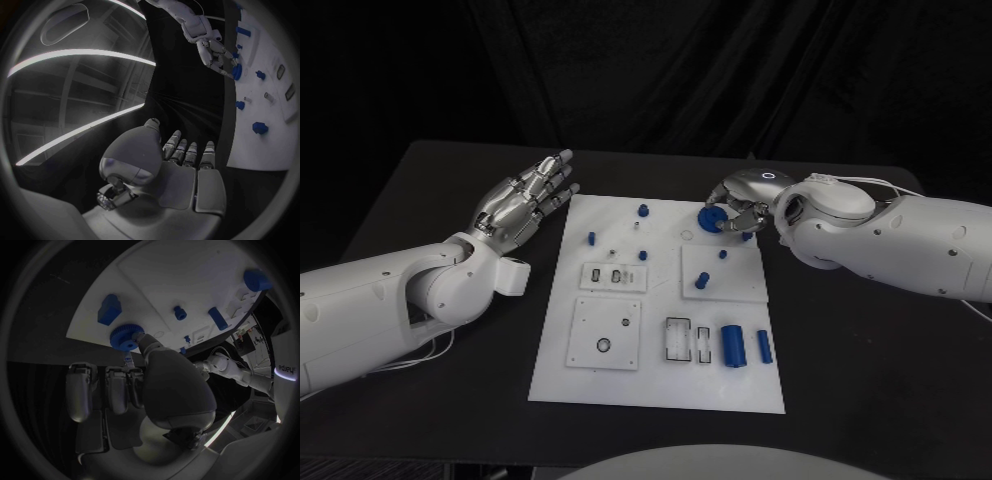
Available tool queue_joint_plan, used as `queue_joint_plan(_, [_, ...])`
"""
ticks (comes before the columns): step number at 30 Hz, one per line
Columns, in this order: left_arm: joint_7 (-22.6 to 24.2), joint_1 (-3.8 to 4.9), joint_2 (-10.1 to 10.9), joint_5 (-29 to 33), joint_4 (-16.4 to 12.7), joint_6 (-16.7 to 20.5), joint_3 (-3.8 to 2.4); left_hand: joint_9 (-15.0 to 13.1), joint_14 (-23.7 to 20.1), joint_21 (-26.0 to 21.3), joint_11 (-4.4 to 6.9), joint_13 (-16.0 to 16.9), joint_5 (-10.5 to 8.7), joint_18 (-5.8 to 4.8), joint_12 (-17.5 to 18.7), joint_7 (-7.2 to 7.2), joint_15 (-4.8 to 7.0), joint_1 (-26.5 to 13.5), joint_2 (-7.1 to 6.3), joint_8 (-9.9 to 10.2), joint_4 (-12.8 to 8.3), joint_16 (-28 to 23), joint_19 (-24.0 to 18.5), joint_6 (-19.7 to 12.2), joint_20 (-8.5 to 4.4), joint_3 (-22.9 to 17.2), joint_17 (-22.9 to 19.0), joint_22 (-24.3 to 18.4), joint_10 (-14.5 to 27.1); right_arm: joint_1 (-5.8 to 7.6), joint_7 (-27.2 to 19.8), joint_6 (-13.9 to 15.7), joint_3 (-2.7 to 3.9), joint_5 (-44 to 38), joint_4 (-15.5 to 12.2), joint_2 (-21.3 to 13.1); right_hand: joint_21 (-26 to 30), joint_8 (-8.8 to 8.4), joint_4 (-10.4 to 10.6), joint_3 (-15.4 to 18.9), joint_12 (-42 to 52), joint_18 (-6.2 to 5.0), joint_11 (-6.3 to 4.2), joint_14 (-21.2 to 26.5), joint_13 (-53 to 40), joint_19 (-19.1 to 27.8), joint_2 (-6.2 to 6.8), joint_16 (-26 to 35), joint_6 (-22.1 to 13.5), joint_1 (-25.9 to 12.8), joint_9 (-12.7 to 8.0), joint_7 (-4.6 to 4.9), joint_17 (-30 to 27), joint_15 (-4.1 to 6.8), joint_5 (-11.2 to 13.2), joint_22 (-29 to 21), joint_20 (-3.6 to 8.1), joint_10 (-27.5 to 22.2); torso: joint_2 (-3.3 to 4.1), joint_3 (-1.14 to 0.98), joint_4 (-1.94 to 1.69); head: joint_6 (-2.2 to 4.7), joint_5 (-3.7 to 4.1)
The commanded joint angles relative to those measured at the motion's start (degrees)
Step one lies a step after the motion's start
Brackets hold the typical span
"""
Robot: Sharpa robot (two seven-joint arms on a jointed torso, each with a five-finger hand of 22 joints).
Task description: Assemble the parts on the task board
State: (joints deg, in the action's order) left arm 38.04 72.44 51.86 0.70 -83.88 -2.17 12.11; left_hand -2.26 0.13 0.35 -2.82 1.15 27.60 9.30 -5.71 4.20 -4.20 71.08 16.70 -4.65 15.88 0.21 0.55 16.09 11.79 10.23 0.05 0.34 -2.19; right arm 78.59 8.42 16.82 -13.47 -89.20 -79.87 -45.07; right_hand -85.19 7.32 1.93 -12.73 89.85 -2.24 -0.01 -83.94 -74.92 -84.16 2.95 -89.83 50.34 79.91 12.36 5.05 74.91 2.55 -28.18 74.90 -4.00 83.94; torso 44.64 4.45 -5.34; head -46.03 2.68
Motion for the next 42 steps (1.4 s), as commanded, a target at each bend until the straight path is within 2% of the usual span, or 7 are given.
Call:
queue_joint_plan(1, [0.4, -0.10, 0.1, -0.1, -0.1, -0.8, -0.05, 0.0, -0.1, 0.1, -0.26, 0.0, 0.30, 1.12, 0.2, 0.07, -0.44, 0.4, 0.07, -0.2, 0.1, -0.2, 0.0, -0.2, 0.36, -0.4, -0.1, 0.0, 0.0, -0.42, -1.0, 1.3, -0.28, -0.4, -0.5, -0.1, -0.5, 17.47, 0.0, -0.2, 0.1, 0.89, -0.34, -6.1, -15.1, -1.9, -0.52, -0.2, 0.5, -0.7, 17.4, -0.99, 15.1, 0.37, 0.7, 13.3, 0.37, 6.1, -0.06, 0.03, 0.05, 0.15, -0.27])
queue_joint_plan(4, [0.3, -0.10, 0.1, -0.1, -0.2, -0.8, -0.05, 0.0, -0.1, 0.1, -0.27, 0.0, 0.34, 1.12, 0.2, 0.09, -0.45, 0.4, 0.07, -0.2, 0.1, -0.2, 0.0, -0.2, 0.37, -0.5, -0.1, 0.0, 0.0, 0.02, -1.4, 1.9, -0.27, -0.4, -1.3, 0.0, -0.7, 17.93, 0.1, -0.2, 0.1, 0.95, -0.36, -6.1, -15.1, -2.1, -0.45, -0.2, 0.2, -0.9, 17.8, -1.01, 15.1, 0.40, 1.3, 13.4, 0.39, 6.1, -0.04, 0.07, 0.00, 0.29, -0.29])
queue_joint_plan(11, [-0.2, -0.11, 0.0, -0.1, -0.1, -1.0, -0.05, 0.0, -0.1, 0.1, -0.28, 0.1, 0.45, 1.12, 0.2, 0.12, -0.50, 0.5, 0.03, -0.2, 0.0, -0.2, 0.0, -0.1, 0.41, -0.6, -0.1, 0.0, -0.1, 2.43, -2.4, 1.5, -0.26, -0.4, -4.3, 1.0, -1.1, 18.25, 0.9, -0.2, 0.1, 1.07, -0.40, -6.1, -15.1, -2.5, -0.44, -0.2, -0.6, -1.8, 18.4, -1.07, 15.1, 0.44, 2.6, 13.6, 0.42, 6.1, 0.06, 0.15, -0.23, 0.36, -0.01])
queue_joint_plan(16, [-0.4, -0.11, -0.3, -0.1, 0.1, -1.2, -0.05, 0.0, -0.1, 0.1, -0.31, 0.1, 0.56, 1.12, 0.2, 0.14, -0.56, 0.6, -0.01, -0.2, 0.0, -0.2, 0.1, -0.1, 0.46, -0.8, -0.1, 0.0, -0.1, 3.29, -3.4, 1.1, -0.23, -0.4, -5.1, 3.4, -1.3, 18.10, 1.2, -0.2, 0.1, 1.14, -0.45, -6.1, -15.1, -2.7, -0.37, -0.2, -1.3, -2.1, 18.4, -1.11, 15.1, 0.48, 3.5, 13.7, 0.46, 6.1, 0.16, 0.08, -0.25, 0.30, 0.01])
queue_joint_plan(28, [-0.7, -0.11, -0.9, -0.1, 0.3, -1.4, -0.05, 0.0, -0.1, 0.1, -0.32, 0.1, 0.65, 1.12, 0.2, 0.14, -0.61, 0.7, -0.04, -0.2, -0.1, -0.2, 0.0, -0.2, 0.49, -0.9, -0.1, 0.0, -0.1, 3.30, -4.6, -0.7, -0.18, -0.4, -1.9, 9.8, -1.3, 17.81, 1.4, -0.4, 0.1, 1.13, -0.39, -6.1, -15.1, -2.7, -0.34, -0.2, -1.8, -2.2, 18.3, -1.01, 15.1, 0.47, 4.6, 13.6, 0.47, 6.1, 0.16, 0.04, -0.18, -0.11, -0.01])
queue_joint_plan(33, [-0.8, -0.11, -1.0, -0.1, 0.3, -1.3, -0.05, 0.0, -0.1, 0.1, -0.32, 0.1, 0.79, 1.12, 0.2, 0.13, -0.64, 0.8, -0.09, -0.2, -0.2, -0.2, 0.1, -0.2, 0.52, -1.0, -0.1, 0.0, -0.1, 3.01, -4.6, -1.3, -0.14, -0.4, -0.5, 11.4, -1.1, 17.49, 1.5, -0.5, 0.1, 1.08, -0.33, -6.1, -15.1, -2.5, -0.29, -0.2, -2.3, -2.3, 18.2, -0.91, 15.1, 0.42, 5.2, 13.6, 0.44, 6.1, 0.16, 0.00, 0.01, -0.41, -0.01])
queue_joint_plan(42, [-0.8, -0.11, -1.2, -0.1, 0.3, -1.3, -0.05, 0.0, -0.1, 0.1, -0.28, 0.0, 0.96, 1.12, 0.3, 0.09, -0.66, 1.0, -0.12, -0.2, -0.4, -0.2, 0.1, -0.2, 0.54, -1.2, -0.1, 0.0, 0.0, 2.59, -4.2, -2.7, -0.11, -0.4, 1.4, 13.1, -0.6, 15.69, 1.7, -1.0, 0.1, 0.92, 0.03, -6.1, -15.1, -2.0, -0.10, -0.2, -3.6, -2.3, 17.1, -0.49, 15.1, 0.13, 6.5, 13.4, 0.23, 6.1, 0.12, 0.02, -0.07, -0.67, 0.19])
